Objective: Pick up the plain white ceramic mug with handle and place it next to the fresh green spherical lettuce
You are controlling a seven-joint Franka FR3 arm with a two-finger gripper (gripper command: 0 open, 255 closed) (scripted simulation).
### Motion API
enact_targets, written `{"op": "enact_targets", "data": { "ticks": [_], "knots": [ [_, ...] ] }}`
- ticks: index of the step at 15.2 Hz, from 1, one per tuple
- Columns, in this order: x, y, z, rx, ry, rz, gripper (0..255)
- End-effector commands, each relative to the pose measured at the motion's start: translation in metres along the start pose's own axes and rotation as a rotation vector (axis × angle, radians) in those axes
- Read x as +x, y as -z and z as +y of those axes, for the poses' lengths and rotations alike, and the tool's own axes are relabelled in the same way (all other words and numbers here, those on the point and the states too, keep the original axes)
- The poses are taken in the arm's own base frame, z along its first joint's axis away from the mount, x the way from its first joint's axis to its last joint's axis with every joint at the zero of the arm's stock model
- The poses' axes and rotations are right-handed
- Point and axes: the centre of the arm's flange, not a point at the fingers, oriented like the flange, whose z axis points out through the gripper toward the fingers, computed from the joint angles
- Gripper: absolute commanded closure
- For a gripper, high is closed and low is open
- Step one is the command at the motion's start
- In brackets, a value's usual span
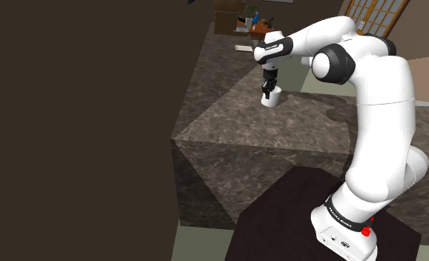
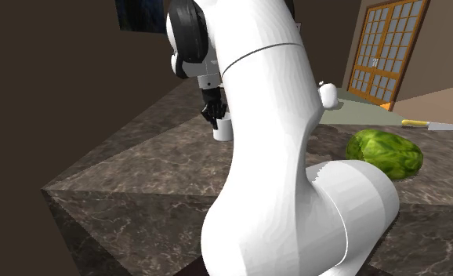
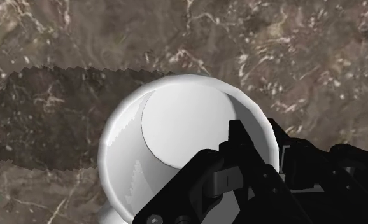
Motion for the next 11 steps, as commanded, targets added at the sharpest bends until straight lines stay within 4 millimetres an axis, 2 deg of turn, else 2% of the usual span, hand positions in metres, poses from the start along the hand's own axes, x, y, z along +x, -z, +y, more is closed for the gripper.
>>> {"op": "enact_targets", "data": {
  "ticks": [1,7,11],
  "knots": [
    [0.0,0.0,0.0,0.0,0.0,0.0,255],
    [0.0,0.0,0.0,0.0,0.0,0.0,255],
    [-0.004,0.021,0.001,0.0,0.0,0.0,255]
  ]
}}
